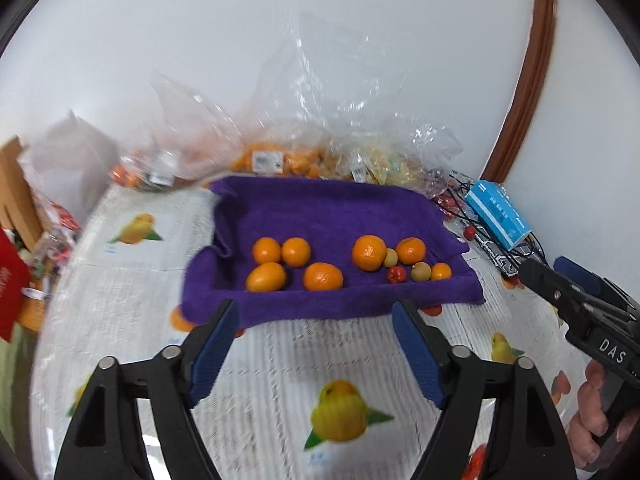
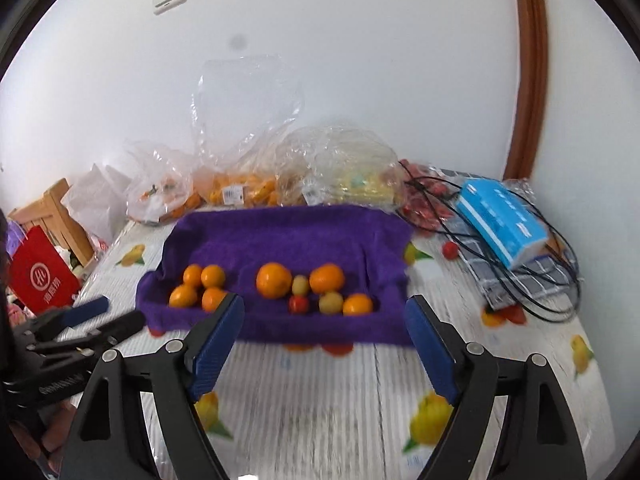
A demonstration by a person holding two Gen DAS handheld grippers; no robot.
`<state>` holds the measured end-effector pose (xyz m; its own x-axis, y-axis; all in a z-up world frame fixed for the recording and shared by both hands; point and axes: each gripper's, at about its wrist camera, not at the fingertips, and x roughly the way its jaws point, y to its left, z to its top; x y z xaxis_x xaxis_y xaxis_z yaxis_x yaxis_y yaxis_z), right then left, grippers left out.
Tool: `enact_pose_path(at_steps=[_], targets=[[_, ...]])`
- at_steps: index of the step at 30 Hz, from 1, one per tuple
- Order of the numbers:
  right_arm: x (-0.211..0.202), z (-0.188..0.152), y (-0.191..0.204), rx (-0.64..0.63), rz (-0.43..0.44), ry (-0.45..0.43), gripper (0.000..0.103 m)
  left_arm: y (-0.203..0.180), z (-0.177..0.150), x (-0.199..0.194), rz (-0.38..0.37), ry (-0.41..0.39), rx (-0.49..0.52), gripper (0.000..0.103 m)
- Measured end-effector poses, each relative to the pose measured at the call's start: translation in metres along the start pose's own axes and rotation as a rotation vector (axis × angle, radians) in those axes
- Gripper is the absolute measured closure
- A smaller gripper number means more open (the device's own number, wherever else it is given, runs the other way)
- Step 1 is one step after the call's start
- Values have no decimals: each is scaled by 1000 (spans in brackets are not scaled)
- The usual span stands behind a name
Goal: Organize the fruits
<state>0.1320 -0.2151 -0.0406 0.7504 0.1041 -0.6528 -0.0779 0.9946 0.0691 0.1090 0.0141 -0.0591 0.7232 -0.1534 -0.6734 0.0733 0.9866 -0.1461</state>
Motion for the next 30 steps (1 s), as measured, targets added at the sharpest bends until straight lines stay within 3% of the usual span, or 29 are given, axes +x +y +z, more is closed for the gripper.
enact_pose_path(at_steps=[3,9,20,30], targets=[[-24,-12,2,12,10,-14,15,-4,-7,-25,55,-24,18,11],[-68,-28,5,32,11,-73,0,-12,-19,-70,79,-58,33,9],[-126,-39,6,7,-25,-96,0,-29,-25,-114,99,-120,52,9],[-135,-46,-2,28,-40,-111,0,-34,-29,-112,110,-119,58,9]])
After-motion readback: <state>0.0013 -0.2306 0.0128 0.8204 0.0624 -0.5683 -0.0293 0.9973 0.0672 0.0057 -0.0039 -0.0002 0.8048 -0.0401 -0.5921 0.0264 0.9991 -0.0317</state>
